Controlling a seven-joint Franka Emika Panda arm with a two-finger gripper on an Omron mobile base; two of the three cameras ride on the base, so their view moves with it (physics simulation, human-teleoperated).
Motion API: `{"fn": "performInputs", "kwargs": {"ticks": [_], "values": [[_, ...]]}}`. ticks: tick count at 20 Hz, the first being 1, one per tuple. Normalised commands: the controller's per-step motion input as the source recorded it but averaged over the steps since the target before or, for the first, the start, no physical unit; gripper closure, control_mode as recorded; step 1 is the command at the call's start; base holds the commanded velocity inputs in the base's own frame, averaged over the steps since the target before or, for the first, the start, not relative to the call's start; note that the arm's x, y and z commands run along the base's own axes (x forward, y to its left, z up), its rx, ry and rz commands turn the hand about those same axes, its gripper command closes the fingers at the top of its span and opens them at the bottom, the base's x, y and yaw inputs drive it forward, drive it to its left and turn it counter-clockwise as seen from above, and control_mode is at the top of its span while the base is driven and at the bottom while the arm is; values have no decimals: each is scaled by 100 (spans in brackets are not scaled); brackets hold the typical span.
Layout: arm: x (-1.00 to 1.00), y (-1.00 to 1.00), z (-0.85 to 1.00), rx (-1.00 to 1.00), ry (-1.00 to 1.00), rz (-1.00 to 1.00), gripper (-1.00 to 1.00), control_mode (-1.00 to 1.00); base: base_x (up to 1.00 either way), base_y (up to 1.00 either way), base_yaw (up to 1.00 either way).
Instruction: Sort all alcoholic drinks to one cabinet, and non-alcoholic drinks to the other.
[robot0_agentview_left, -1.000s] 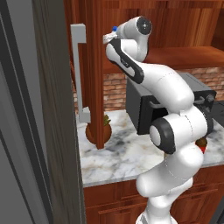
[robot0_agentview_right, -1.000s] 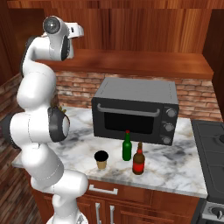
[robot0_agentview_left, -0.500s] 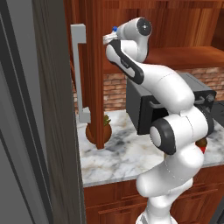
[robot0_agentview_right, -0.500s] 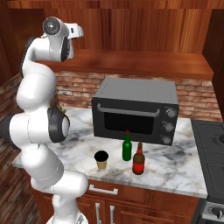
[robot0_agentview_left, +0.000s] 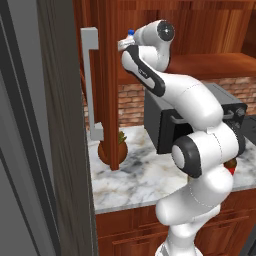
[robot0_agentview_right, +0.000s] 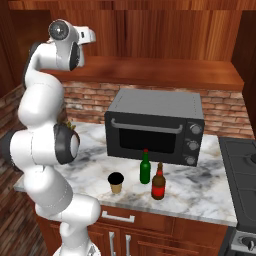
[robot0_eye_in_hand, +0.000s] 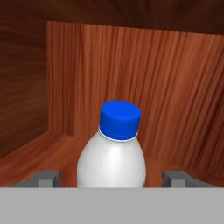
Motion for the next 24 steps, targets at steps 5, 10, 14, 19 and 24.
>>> {"fn": "performInputs", "kwargs": {"ticks": [5,10,14,19,24], "values": [[-15,-4,0,0,1,0,-100,-100,0,0,0],[-38,-5,0,2,3,0,-100,-100,0,0,0],[-97,-13,1,7,0,0,-100,-100,0,0,0],[-100,-23,0,8,0,-3,-100,-100,0,0,0],[-100,-22,0,3,0,-12,-100,-100,0,0,0]]}}
